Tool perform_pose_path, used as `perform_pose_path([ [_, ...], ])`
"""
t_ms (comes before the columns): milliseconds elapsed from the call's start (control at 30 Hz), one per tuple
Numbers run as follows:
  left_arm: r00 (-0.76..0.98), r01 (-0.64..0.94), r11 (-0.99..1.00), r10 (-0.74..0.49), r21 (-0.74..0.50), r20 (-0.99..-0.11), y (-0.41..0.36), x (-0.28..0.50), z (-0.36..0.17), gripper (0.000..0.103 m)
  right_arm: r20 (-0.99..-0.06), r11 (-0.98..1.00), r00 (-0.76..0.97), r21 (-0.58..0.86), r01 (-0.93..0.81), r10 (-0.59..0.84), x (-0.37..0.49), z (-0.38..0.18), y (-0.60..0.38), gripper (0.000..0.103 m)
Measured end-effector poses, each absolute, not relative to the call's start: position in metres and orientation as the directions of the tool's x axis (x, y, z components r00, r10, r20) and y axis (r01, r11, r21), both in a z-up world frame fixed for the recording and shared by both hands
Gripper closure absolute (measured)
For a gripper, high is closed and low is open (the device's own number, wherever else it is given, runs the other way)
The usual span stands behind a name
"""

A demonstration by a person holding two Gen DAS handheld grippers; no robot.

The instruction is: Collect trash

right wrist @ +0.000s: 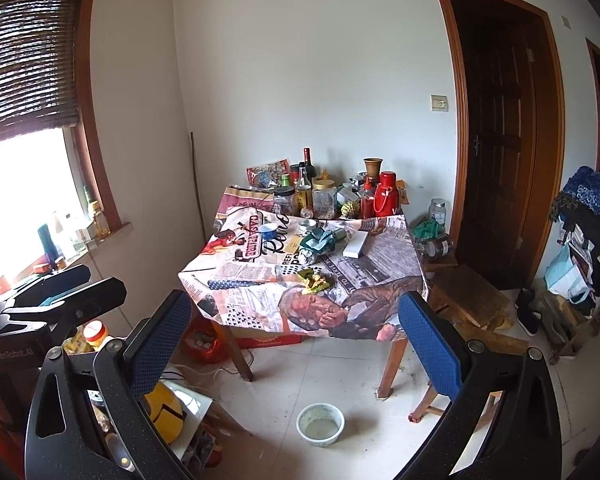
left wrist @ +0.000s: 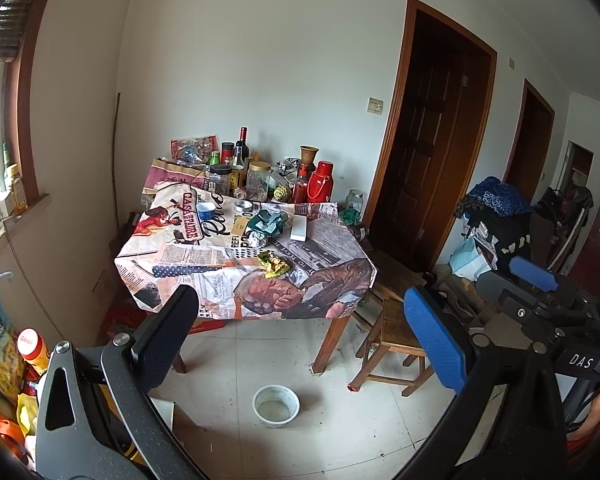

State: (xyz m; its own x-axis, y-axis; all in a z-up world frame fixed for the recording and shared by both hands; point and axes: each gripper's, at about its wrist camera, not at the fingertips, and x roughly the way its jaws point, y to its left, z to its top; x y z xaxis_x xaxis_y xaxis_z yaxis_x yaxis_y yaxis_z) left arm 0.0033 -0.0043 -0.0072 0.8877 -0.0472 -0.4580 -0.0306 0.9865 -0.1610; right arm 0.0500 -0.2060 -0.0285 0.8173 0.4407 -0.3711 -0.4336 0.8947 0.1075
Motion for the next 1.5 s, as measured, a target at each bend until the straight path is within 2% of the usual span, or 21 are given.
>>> perform_pose_path([
  [1500, 0.884, -0.037, 0.989, -0.035, -0.144, -0.467, -0.008, 0.002, -0.013, 0.0, -0.369, 0.878, 0.8, 0.127, -0.462, 0.474, 0.057, -0.028, -0.215, 0.0],
])
